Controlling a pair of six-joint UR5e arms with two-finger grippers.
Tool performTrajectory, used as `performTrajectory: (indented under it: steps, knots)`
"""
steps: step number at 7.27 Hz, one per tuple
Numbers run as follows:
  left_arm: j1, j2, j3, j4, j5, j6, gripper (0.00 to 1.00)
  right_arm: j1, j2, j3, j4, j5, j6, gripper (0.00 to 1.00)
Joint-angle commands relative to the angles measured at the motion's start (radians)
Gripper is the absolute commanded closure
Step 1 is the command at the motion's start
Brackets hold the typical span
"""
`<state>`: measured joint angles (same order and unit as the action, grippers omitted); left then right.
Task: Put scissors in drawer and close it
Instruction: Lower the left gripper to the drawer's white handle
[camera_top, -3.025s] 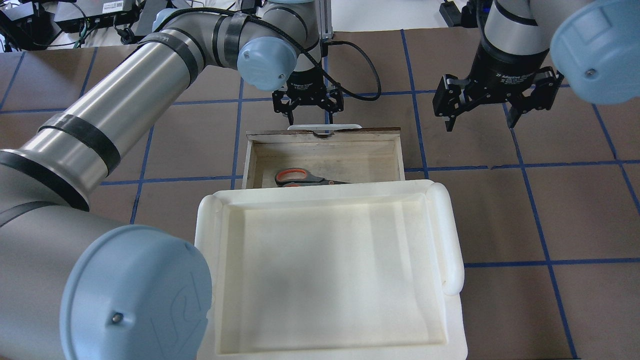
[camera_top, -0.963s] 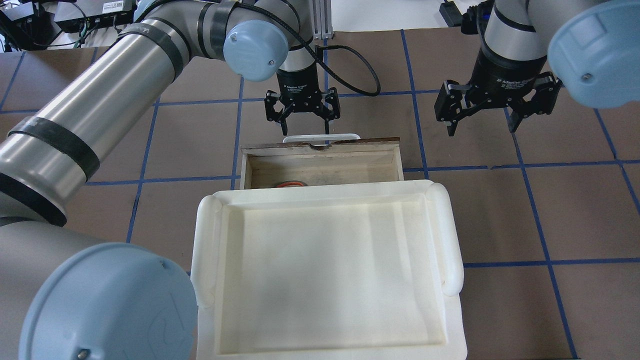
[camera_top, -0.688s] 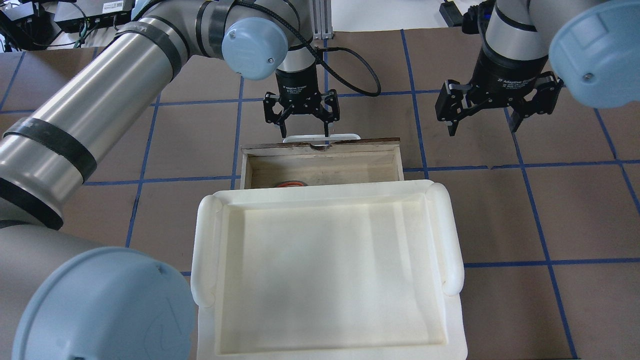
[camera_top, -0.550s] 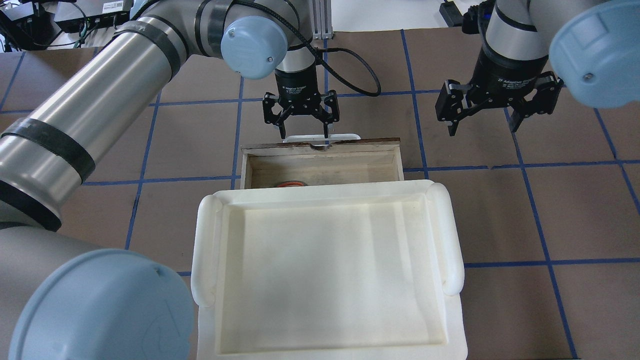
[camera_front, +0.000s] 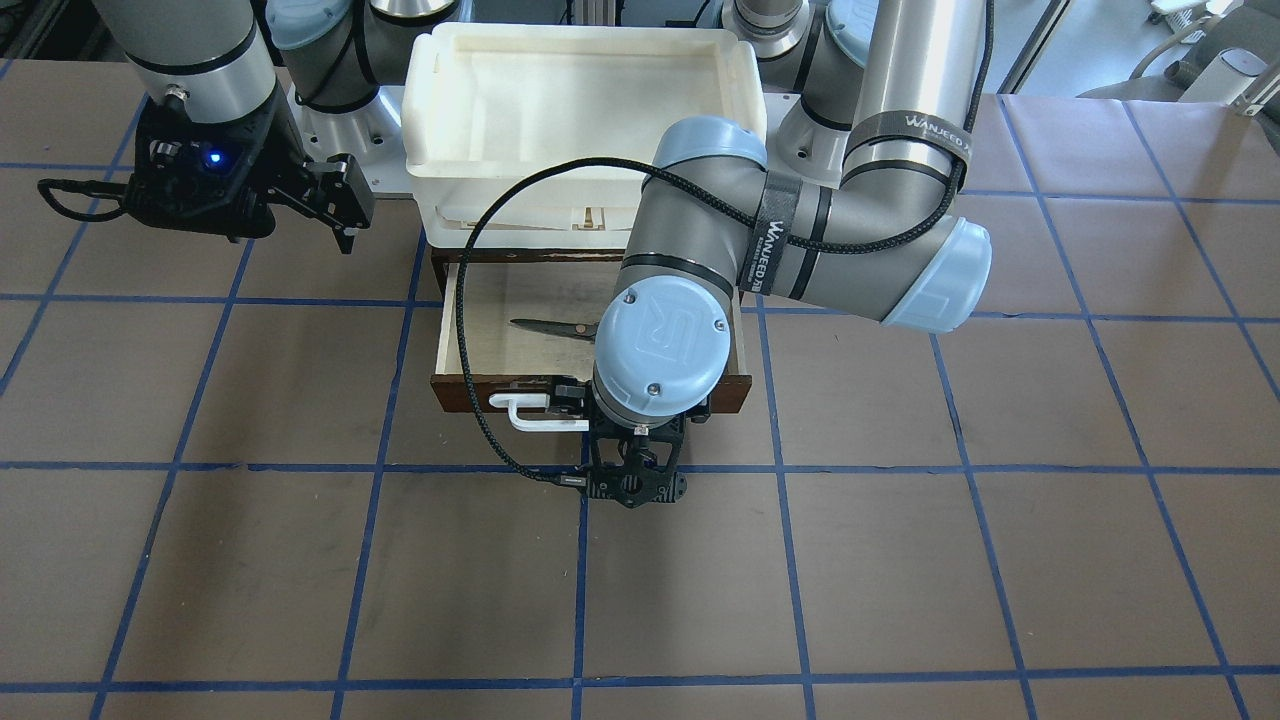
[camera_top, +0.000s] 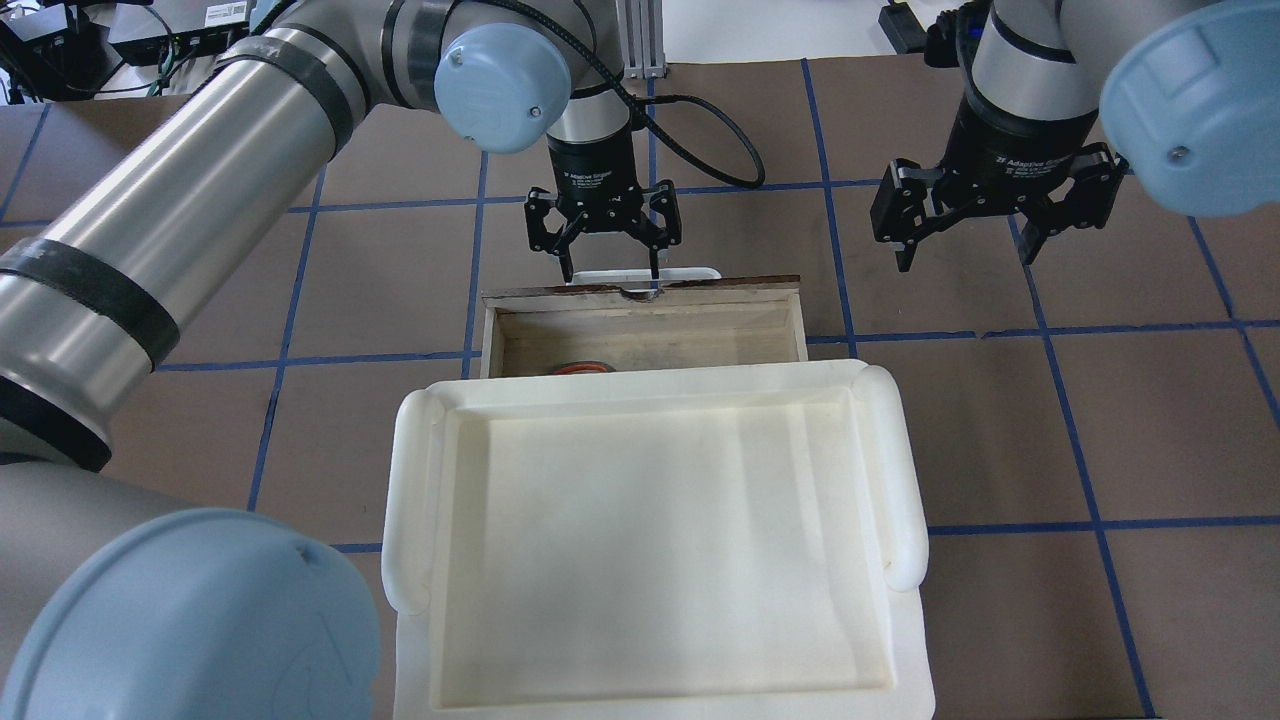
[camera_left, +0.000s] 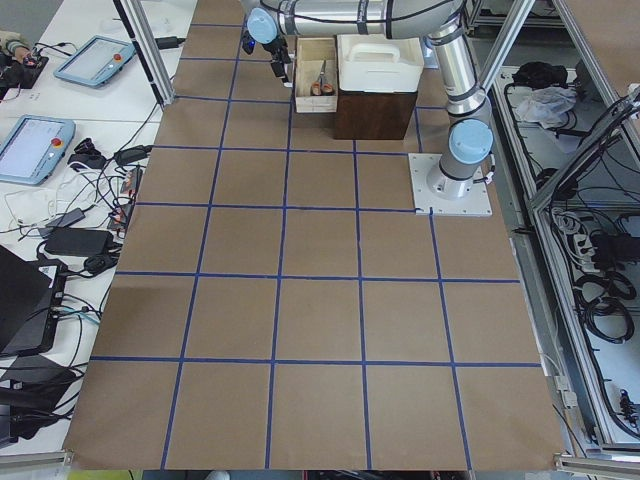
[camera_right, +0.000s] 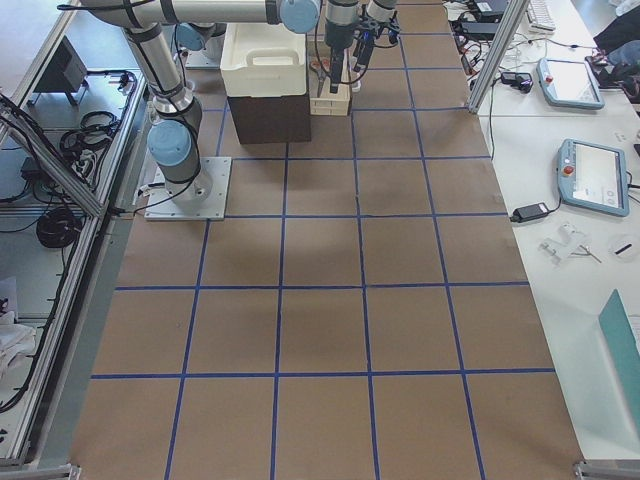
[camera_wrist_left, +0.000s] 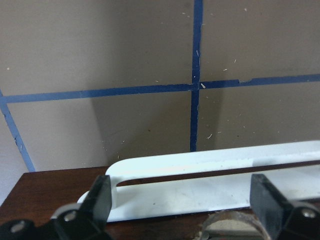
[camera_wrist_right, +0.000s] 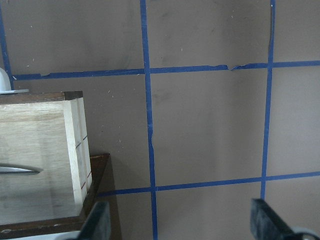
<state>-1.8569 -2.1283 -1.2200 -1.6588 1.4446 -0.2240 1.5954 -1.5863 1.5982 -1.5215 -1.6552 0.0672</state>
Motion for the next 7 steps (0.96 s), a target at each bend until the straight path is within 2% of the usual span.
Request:
performTrajectory:
  steps: [1, 7]
  knots:
    - [-0.002, 0.002, -0.003, -0.006, -0.001, 0.000, 0.00, 0.002, -0.003, -0.001, 0.000, 0.008, 0.009, 0.00]
    - [0.001, 0.030, -0.033, -0.044, -0.001, 0.000, 0.00, 0.006, -0.035, -0.003, 0.003, 0.005, 0.002, 0.00]
